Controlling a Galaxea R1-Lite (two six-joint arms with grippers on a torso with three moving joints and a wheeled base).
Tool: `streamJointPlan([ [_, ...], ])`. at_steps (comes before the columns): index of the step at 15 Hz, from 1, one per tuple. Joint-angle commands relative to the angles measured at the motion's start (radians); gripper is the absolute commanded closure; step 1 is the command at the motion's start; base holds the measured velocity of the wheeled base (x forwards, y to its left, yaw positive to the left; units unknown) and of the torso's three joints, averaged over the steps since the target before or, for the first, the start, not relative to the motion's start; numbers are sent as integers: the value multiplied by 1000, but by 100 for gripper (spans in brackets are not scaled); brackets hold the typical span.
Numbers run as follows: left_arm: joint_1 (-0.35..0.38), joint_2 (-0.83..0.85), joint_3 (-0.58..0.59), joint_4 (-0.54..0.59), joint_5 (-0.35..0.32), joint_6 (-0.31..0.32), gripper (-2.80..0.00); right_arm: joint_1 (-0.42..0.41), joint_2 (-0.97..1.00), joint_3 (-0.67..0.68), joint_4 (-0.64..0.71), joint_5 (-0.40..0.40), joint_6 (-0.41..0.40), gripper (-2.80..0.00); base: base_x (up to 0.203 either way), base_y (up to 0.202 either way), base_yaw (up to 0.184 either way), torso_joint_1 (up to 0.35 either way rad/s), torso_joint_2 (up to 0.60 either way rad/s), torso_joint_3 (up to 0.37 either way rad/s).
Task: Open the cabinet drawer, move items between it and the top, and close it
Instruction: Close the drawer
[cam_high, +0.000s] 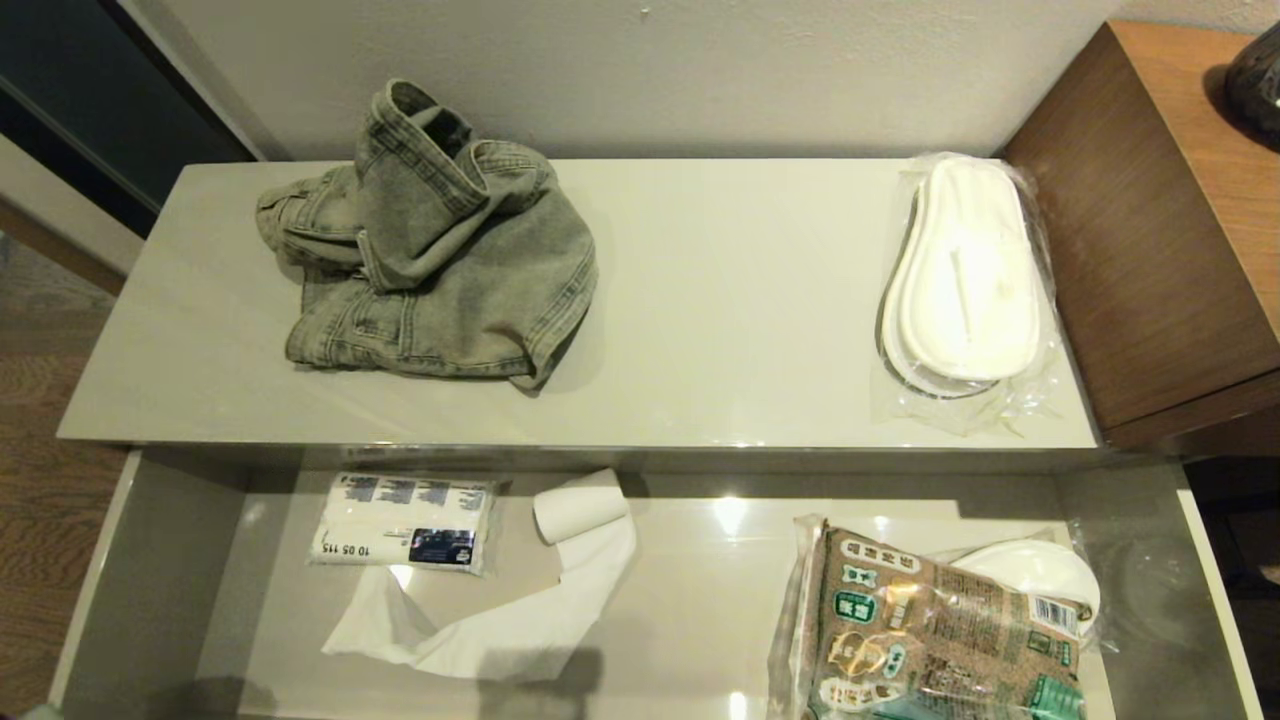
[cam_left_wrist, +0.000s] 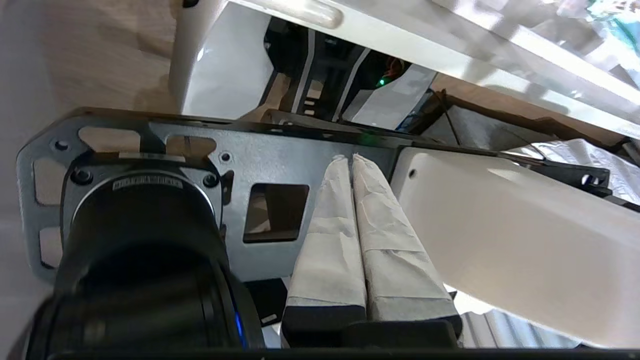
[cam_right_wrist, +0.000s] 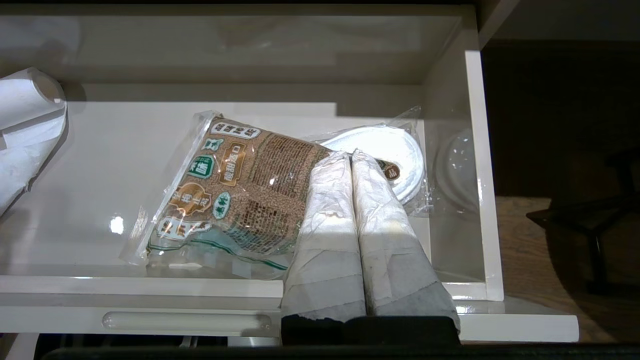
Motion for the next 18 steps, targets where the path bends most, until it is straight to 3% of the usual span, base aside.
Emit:
streamJointPlan([
  [1, -2, 73, 76, -94, -1, -4, 0, -1, -1, 2, 0, 0, -1, 0, 0, 0, 0, 0, 0, 0],
  [3, -6, 108, 152, -188, 3, -2, 0, 0, -1, 2, 0, 0, -2, 0, 0, 0, 0, 0, 0, 0],
  [9, -20, 69, 196, -198, 60, 16, 0, 0, -1, 2, 1, 2, -8, 0, 0, 0, 0, 0, 0, 0],
  [10, -33, 79, 195, -192, 96, 20, 0, 0, -1, 2, 1, 0, -7, 0, 0, 0, 0, 0, 0, 0],
  [12, -60, 121, 201, -195, 159, 23, 0, 0, -1, 2, 1, 2, -7, 0, 0, 0, 0, 0, 0, 0],
  [15, -66, 238, 205, -210, 164, 24, 0, 0, -1, 2, 1, 2, -7, 0, 0, 0, 0, 0, 0, 0],
  [18, -70, 368, 223, -340, 158, 22, 0, 0, -1, 2, 1, 2, -7, 0, 0, 0, 0, 0, 0, 0],
])
